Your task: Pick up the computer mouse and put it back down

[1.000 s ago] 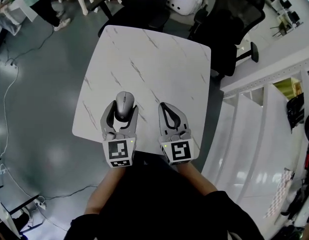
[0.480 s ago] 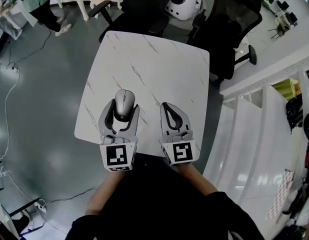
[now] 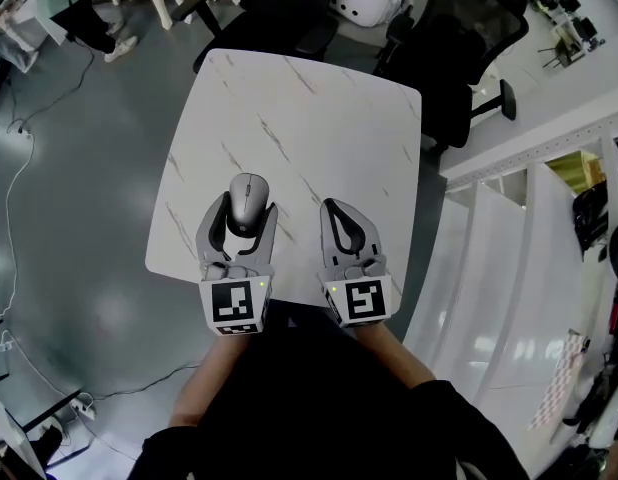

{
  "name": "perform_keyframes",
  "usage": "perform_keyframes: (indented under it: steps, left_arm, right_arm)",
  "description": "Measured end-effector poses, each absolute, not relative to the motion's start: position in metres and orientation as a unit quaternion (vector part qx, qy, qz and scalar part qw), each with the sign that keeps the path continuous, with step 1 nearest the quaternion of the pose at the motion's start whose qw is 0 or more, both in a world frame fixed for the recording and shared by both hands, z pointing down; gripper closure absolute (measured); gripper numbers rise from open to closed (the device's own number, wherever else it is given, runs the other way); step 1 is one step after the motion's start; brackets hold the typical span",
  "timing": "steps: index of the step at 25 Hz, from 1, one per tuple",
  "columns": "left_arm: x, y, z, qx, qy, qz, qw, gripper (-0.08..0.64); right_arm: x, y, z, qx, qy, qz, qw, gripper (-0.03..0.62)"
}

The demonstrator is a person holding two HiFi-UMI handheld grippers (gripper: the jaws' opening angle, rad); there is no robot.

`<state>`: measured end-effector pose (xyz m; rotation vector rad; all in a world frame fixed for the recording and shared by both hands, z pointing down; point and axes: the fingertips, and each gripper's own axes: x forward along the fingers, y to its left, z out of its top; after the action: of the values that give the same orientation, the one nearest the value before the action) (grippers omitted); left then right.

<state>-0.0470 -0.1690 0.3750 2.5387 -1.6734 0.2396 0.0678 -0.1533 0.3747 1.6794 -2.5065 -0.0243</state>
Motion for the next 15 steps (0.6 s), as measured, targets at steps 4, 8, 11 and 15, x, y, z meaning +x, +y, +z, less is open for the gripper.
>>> perform_keyframes:
  steps: [4,8,11,15]
  left_arm:
    - [-0.045,-0.171,0.405,0.831,-0.542,0.104,0.071,0.262]
    - [-0.043,-0.172,0.447,0.827,-0.534,0.133,0.11,0.262]
    - [-0.044,-0.17,0.476,0.824,-0.529,0.157,0.131,0.262]
    - [-0.044,-0.165,0.512,0.819,-0.521,0.187,0.152,0.262]
  right_arm:
    - [0.069,-0.154,0.383,0.558,-0.827,0.005,0.067,0.573]
    - [0.069,-0.156,0.395,0.558,-0.827,0.012,0.071,0.572]
    - [0.066,-0.156,0.405,0.557,-0.827,0.02,0.078,0.572]
    - [0.062,-0.155,0.421,0.552,-0.828,0.028,0.091,0.572]
